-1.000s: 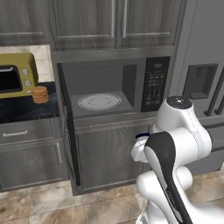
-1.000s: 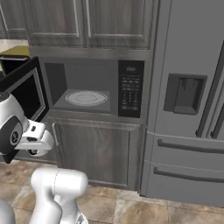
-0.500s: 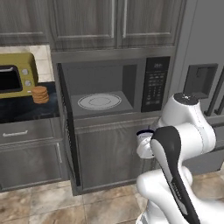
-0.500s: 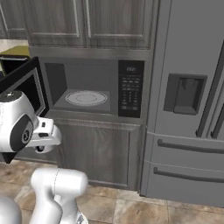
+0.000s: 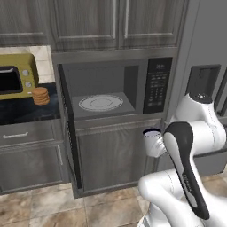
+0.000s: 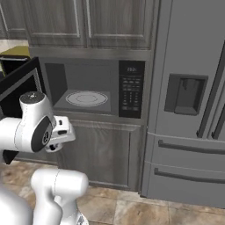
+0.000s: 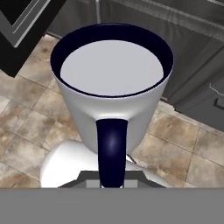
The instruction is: Pick the mug from the counter and place it inside the microwave. Then close the microwave.
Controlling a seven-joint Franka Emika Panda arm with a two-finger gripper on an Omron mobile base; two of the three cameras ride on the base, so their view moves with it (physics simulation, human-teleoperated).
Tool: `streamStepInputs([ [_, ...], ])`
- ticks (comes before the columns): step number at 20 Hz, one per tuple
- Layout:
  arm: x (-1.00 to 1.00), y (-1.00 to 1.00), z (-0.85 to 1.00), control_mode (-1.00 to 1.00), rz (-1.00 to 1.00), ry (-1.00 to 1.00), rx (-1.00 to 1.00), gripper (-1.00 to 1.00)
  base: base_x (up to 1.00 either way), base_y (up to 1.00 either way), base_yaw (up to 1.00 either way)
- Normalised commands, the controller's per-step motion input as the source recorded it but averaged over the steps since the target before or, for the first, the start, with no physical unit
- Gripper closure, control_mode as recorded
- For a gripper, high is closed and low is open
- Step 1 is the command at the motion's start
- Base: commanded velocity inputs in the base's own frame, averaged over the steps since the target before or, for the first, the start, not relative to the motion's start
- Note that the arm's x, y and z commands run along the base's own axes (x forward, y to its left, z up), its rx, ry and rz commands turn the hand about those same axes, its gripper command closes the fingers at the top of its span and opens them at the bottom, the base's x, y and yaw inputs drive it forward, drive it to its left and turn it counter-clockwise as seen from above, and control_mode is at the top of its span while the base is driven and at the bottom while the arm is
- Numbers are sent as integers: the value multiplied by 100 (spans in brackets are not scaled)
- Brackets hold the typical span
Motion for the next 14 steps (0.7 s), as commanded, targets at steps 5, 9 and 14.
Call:
streamStepInputs([
  [5,12,0,2,-100,0,-5,3,100,0,0,0],
  [9,2,0,4,-100,0,-5,14,100,0,0,0],
  [14,19,0,11,-100,-3,-8,19,100,0,0,0],
])
